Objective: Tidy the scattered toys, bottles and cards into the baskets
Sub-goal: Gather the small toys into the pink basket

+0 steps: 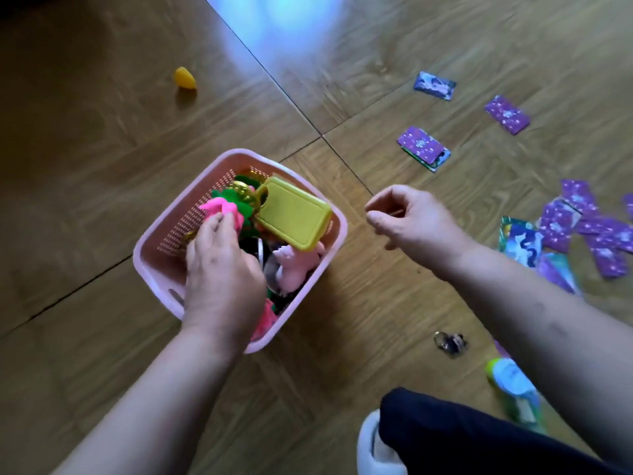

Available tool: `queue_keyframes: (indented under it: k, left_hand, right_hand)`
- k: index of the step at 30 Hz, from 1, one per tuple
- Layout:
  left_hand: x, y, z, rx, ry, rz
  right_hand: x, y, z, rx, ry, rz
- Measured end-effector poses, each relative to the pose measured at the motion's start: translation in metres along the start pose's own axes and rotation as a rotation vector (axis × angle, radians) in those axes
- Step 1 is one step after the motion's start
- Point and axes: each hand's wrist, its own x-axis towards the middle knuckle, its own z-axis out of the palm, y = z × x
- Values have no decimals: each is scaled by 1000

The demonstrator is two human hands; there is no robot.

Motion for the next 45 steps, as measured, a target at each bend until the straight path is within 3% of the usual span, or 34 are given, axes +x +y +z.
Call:
queue_keyframes:
  k: [3, 6, 11, 13, 19, 22, 26, 29, 33, 37, 39, 43, 45]
  left_hand:
    - [-10, 17, 16, 18, -1, 161]
    - [-22, 39, 32, -13, -41, 321]
    - [-35, 56, 45, 6, -197, 533]
    - [-38, 75, 58, 8, -263, 647]
    - [-41, 93, 75, 82, -399, 702]
    - [-42, 100, 84, 105, -463, 715]
    - [-45, 108, 94, 151, -567, 738]
    - [-49, 114, 102, 163, -621, 760]
    - [-56, 124, 113, 200, -692, 811]
    - [-61, 130, 126, 226, -741, 830]
    - [-64, 132, 131, 237, -763, 844]
    - [-77, 139, 145, 266, -853, 968]
    - [-86, 143, 160, 305, -921, 1071]
  right_hand:
    - [-27, 70, -30, -272, -33, 251]
    - [-62, 124, -46, -538, -68, 364]
    - [-95, 158, -12, -933, -275, 217]
    - [-104, 166, -17, -939, -271, 231]
    - [-117, 181, -19, -940, -211, 77]
    - [-129, 191, -33, -711, -72, -63]
    - [-142, 178, -64, -89, 328, 219]
    - [-149, 182, -97, 331, 557, 324]
    - [-164, 192, -137, 973, 646, 366]
    - [-180, 198, -150, 1138, 633, 381]
    - [-184, 203, -140, 975, 566, 431]
    - [-180, 220, -99, -153, 303, 426]
    - [-174, 226, -81, -491, 90, 343]
